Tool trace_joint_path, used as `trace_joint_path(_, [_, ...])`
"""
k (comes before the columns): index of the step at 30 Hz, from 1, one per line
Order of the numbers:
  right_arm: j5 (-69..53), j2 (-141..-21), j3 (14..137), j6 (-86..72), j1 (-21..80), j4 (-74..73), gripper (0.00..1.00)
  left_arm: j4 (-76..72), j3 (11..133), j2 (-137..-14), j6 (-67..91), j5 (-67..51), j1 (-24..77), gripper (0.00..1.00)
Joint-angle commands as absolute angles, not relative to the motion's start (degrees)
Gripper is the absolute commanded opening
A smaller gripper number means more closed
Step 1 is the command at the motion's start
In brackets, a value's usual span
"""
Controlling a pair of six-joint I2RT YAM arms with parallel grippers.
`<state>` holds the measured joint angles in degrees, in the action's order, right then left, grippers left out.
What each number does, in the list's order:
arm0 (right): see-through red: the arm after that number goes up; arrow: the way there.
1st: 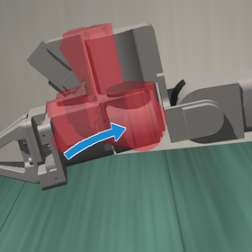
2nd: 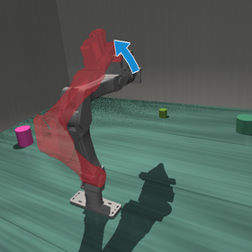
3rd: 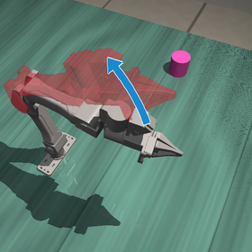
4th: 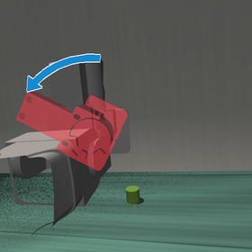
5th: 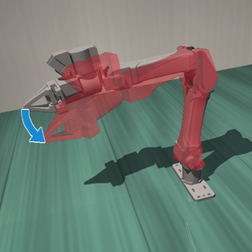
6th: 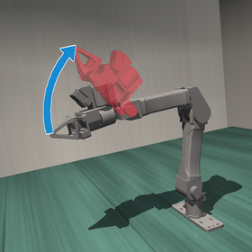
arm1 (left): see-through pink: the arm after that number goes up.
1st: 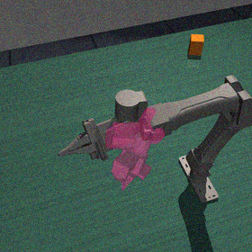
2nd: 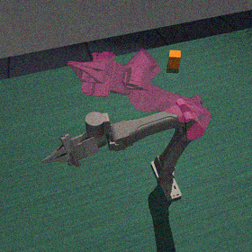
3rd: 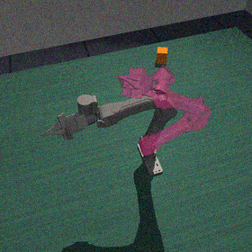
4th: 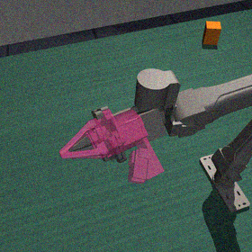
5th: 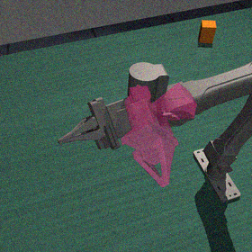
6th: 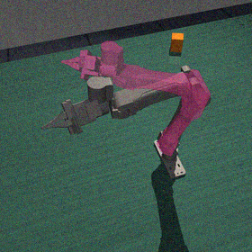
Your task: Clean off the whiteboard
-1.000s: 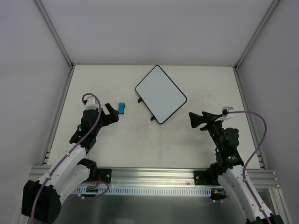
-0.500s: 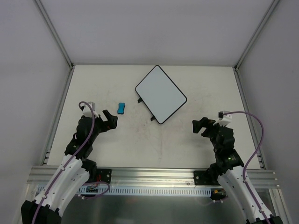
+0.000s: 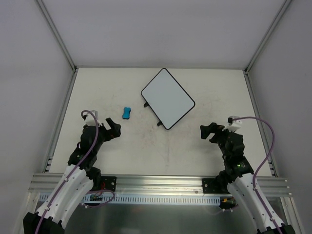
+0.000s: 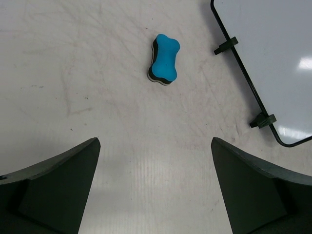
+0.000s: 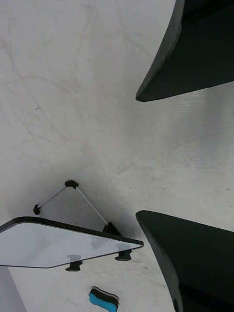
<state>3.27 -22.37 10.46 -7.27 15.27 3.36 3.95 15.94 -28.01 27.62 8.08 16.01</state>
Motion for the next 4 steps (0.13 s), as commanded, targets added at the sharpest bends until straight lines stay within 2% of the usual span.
trace_joint_path(1, [3.2,-20.7,10.0,-8.1,15.6,6.2,0.99,3.8,15.7,-28.4,28.7,9.9,15.6,0.99])
trace_joint_path(4, [3.8,-20.6,10.2,-8.3,15.6,5.6,0.99,3.7,15.6,-28.1,28.8,10.0,15.6,0.99])
